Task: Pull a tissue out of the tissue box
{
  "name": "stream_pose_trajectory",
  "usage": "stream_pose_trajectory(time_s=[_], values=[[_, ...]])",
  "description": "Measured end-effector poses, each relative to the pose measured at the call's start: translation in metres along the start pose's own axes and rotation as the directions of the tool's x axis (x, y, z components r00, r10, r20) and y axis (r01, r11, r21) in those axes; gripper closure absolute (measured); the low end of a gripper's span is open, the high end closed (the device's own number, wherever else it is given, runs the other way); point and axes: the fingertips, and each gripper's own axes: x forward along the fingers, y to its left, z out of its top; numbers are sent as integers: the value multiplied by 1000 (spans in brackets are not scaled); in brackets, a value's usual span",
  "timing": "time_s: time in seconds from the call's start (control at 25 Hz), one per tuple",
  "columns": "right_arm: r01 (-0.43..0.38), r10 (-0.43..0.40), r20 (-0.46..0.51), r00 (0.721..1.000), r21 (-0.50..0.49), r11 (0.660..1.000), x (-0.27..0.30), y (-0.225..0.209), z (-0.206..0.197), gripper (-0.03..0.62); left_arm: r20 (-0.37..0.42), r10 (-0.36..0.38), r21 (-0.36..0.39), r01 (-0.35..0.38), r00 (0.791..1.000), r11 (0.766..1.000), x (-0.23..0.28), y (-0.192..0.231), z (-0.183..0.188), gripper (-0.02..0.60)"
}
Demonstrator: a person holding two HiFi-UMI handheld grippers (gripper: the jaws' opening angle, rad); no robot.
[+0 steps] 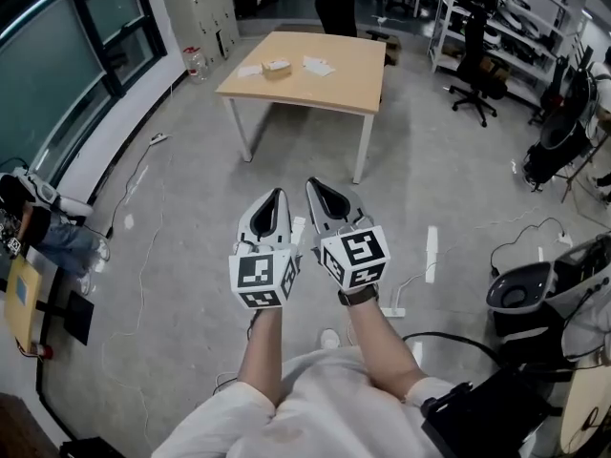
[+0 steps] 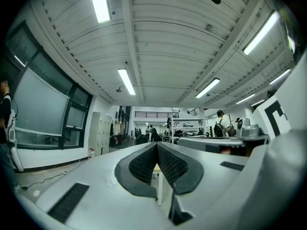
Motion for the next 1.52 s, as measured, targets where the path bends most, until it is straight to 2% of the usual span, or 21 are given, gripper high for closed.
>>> stream_pose_trajectory(time_s=[0.12,0.36,0.48,0.76,0.92,1.12,1.32,1.52], values=[[-10,10,-2,1000,31,999,5,-26,-8,592,-15,11,-10,-11,1000,1000,22,-6,-10,581],[-41,43,-16,999,88,995,15,-53,-22,592,-4,-24,-37,24,1000,999,50,-22,-17,581],[-41,44,-28,999,80,996,22,-58,-26,592,-21,-49,-56,47,999,997,65,-25,-23,581],[-46,50,-45,998,86,995,51,-83,-38,592,-42,-56,-80,52,998,995,100,-17,-41,581],[-58,65,-51,997,118,991,83,-95,-48,592,-54,-51,-97,45,997,994,133,8,-54,581],[-41,47,-60,997,92,995,134,-125,-55,592,-50,-54,-123,48,997,991,190,36,-65,580],[-5,9,-47,999,70,998,199,-155,-49,591,-29,-89,-120,85,996,989,250,74,-54,580],[-12,14,-33,999,53,998,264,-165,-47,592,-21,-83,-112,80,996,990,301,121,-46,581]])
